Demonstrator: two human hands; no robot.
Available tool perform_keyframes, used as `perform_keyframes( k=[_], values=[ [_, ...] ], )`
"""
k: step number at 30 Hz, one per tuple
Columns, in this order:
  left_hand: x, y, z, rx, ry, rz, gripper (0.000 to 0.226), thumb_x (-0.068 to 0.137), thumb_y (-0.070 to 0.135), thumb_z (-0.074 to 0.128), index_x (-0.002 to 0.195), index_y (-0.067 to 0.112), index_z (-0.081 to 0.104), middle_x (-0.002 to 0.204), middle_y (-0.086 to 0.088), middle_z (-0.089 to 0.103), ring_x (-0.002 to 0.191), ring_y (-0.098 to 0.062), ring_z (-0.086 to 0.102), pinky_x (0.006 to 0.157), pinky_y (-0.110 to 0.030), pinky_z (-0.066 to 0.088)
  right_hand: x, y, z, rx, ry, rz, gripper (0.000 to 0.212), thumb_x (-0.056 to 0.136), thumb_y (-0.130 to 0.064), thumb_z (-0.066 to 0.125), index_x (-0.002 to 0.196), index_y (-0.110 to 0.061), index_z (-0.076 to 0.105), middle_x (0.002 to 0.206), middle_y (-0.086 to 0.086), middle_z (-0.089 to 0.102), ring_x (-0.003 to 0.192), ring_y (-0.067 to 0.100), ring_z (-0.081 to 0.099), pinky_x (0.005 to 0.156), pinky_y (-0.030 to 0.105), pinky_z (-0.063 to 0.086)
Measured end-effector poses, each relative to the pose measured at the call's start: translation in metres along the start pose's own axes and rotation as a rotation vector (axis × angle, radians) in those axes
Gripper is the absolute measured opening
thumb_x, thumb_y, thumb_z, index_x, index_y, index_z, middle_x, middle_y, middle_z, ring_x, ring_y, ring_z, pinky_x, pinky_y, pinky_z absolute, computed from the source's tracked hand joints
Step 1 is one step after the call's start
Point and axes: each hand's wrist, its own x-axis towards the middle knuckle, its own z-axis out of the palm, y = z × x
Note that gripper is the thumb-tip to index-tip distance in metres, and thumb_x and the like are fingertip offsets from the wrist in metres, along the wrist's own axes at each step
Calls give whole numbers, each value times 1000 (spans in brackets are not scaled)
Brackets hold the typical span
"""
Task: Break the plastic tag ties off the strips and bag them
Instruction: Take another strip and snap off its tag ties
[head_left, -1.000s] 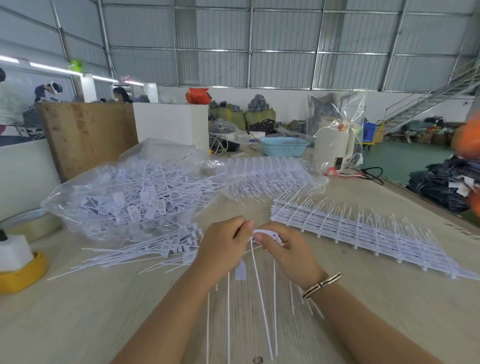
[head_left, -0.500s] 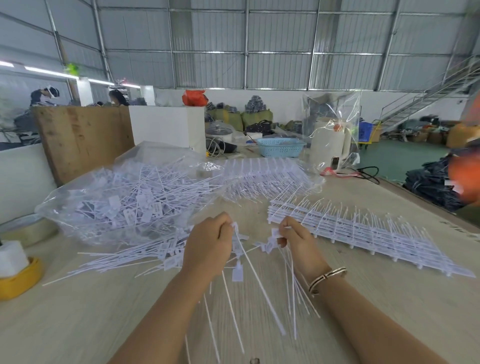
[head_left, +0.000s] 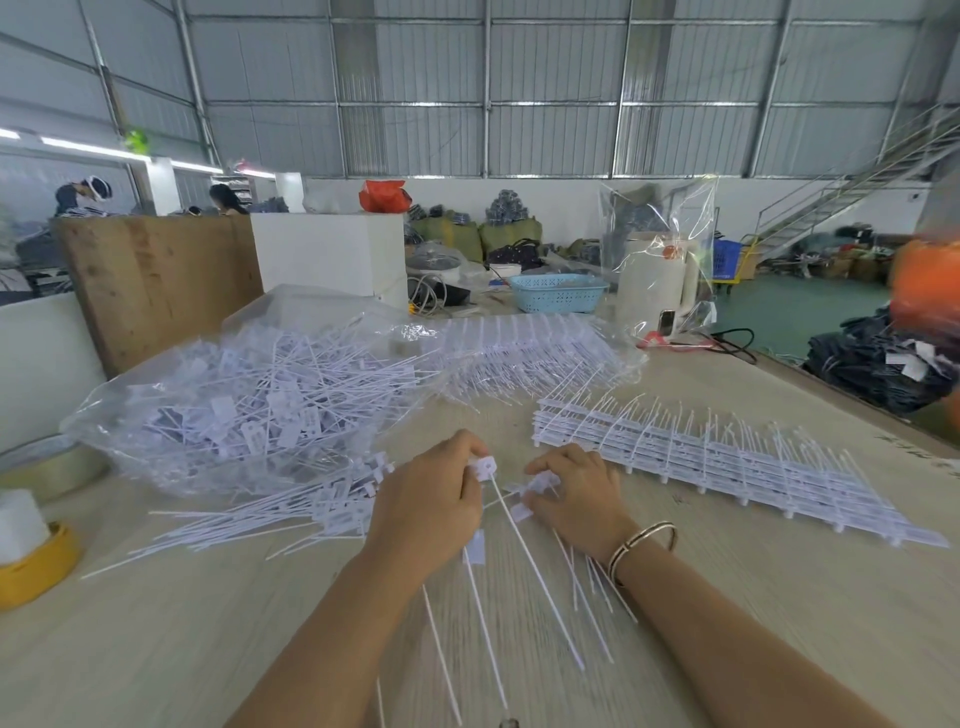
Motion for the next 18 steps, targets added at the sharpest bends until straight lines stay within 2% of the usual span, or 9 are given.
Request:
perform_keyframes(
  k=[2, 4, 5, 7, 9, 12, 13, 16, 18],
  values=[
    [0, 2, 2, 1, -11, 1, 17, 94, 22, 42, 108, 29, 36, 61, 10, 46, 52, -11, 47, 48, -29, 30, -1, -4, -2, 14, 65, -16, 23, 82, -43, 61, 104, -35, 60, 105, -17, 46, 103, 8, 37, 77, 25, 17],
    [0, 4, 3, -8, -12, 20, 12, 95, 23, 43, 104, 27, 35, 62, 10, 46, 55, -13, 49, 50, -29, 31, -4, -11, -6, 98, 160, -66, 21, 84, -48, 51, 96, -35, 62, 98, -20, 52, 99, 5, 42, 74, 24, 17],
    [0, 5, 3, -15, -7, 41, 9, 95, 23, 42, 101, 26, 36, 63, 11, 45, 55, -12, 48, 49, -28, 29, -7, -17, -9, 151, 179, -96, 28, 83, -54, 42, 91, -36, 62, 91, -22, 54, 93, 2, 44, 73, 25, 17],
    [-1, 7, 3, -46, -1, 101, 4, 96, 21, 42, 97, 23, 39, 63, 12, 42, 54, -10, 44, 48, -26, 26, -13, -28, -11, 230, 128, -133, 40, 79, -62, 29, 82, -37, 60, 77, -22, 54, 85, -4, 43, 75, 27, 18],
    [-2, 9, 3, -95, -4, 161, 5, 96, 17, 41, 93, 22, 41, 65, 13, 42, 57, -10, 44, 50, -25, 28, -16, -37, -11, 263, 38, -137, 45, 81, -65, 29, 72, -31, 57, 67, -15, 53, 78, -2, 45, 80, 29, 22],
    [-3, 12, 2, -157, -1, 207, 10, 95, 13, 41, 91, 22, 42, 72, 15, 44, 62, -5, 46, 54, -20, 33, -17, -42, -10, 365, -52, -122, 46, 93, -46, 46, 76, -7, 63, 72, 6, 62, 77, 10, 55, 90, 40, 35],
    [-3, 12, 2, -161, 4, 213, 9, 95, 13, 42, 92, 21, 43, 75, 15, 44, 64, -4, 46, 55, -19, 34, -18, -43, -11, 451, -64, -112, 42, 93, -39, 49, 79, -2, 63, 74, 9, 63, 78, 13, 57, 90, 39, 38],
    [-1, 11, 2, -81, 54, 196, 5, 95, 18, 43, 94, 19, 48, 75, 14, 44, 64, -11, 48, 64, -26, 37, -22, -42, -15, 667, -54, -77, 33, 93, -26, 53, 76, 0, 61, 66, -6, 59, 68, 3, 55, 72, 19, 41],
    [1, 7, 2, 19, 84, 147, 14, 97, 24, 40, 84, 23, 45, 65, 13, 43, 60, -13, 46, 70, -30, 35, -22, -41, -15, 681, -55, -65, 31, 94, -24, 51, 74, -2, 59, 65, -9, 55, 62, -2, 49, 64, 14, 36]
  ],
)
